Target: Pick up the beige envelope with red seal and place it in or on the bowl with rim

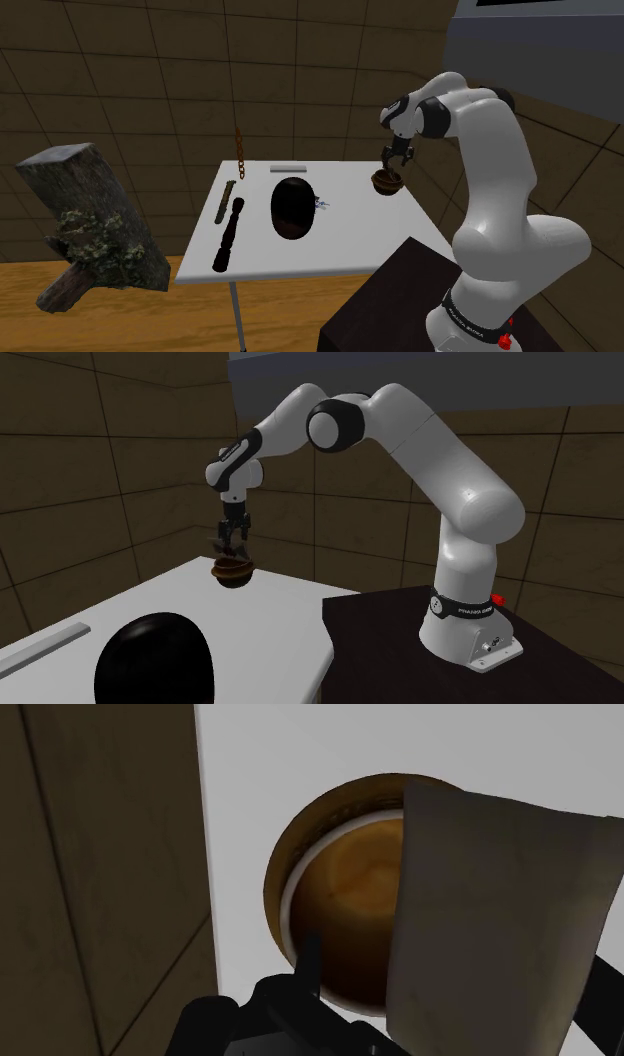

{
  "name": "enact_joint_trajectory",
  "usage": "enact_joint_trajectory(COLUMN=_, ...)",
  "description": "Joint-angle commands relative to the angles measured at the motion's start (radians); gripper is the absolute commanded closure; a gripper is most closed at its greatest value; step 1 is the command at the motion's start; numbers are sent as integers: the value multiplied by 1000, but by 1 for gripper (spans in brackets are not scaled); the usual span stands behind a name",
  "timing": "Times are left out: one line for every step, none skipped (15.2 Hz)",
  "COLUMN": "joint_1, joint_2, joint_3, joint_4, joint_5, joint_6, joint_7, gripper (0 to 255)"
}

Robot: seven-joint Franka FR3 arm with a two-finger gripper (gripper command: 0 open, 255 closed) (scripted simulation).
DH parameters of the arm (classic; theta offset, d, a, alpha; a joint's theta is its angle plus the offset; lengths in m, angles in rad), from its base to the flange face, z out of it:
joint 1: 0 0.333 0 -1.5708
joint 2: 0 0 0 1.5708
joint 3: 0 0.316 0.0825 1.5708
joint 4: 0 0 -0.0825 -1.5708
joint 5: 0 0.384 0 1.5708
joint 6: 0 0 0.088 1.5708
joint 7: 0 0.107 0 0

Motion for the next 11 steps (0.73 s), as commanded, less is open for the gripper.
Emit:
enact_joint_trajectory(joint_1=4, joint_2=-29, joint_3=-8, joint_4=4, joint_5=-9, joint_6=-32, joint_7=5, gripper=0)
enact_joint_trajectory(joint_1=6, joint_2=-46, joint_3=-12, joint_4=9, joint_5=-15, joint_6=-54, joint_7=8, gripper=0)
enact_joint_trajectory(joint_1=7, joint_2=-59, joint_3=-16, joint_4=14, joint_5=-19, joint_6=-72, joint_7=11, gripper=0)
enact_joint_trajectory(joint_1=7, joint_2=-59, joint_3=-16, joint_4=14, joint_5=-19, joint_6=-72, joint_7=11, gripper=0)
enact_joint_trajectory(joint_1=7, joint_2=-60, joint_3=-16, joint_4=14, joint_5=-19, joint_6=-72, joint_7=11, gripper=0)
enact_joint_trajectory(joint_1=7, joint_2=-60, joint_3=-16, joint_4=14, joint_5=-19, joint_6=-72, joint_7=11, gripper=0)
enact_joint_trajectory(joint_1=7, joint_2=-59, joint_3=-16, joint_4=14, joint_5=-19, joint_6=-72, joint_7=11, gripper=0)
enact_joint_trajectory(joint_1=7, joint_2=-59, joint_3=-16, joint_4=14, joint_5=-19, joint_6=-72, joint_7=11, gripper=0)
enact_joint_trajectory(joint_1=7, joint_2=-59, joint_3=-16, joint_4=14, joint_5=-19, joint_6=-72, joint_7=11, gripper=0)
enact_joint_trajectory(joint_1=7, joint_2=-59, joint_3=-16, joint_4=14, joint_5=-19, joint_6=-72, joint_7=11, gripper=0)
enact_joint_trajectory(joint_1=7, joint_2=-59, joint_3=-16, joint_4=14, joint_5=-19, joint_6=-72, joint_7=11, gripper=0)
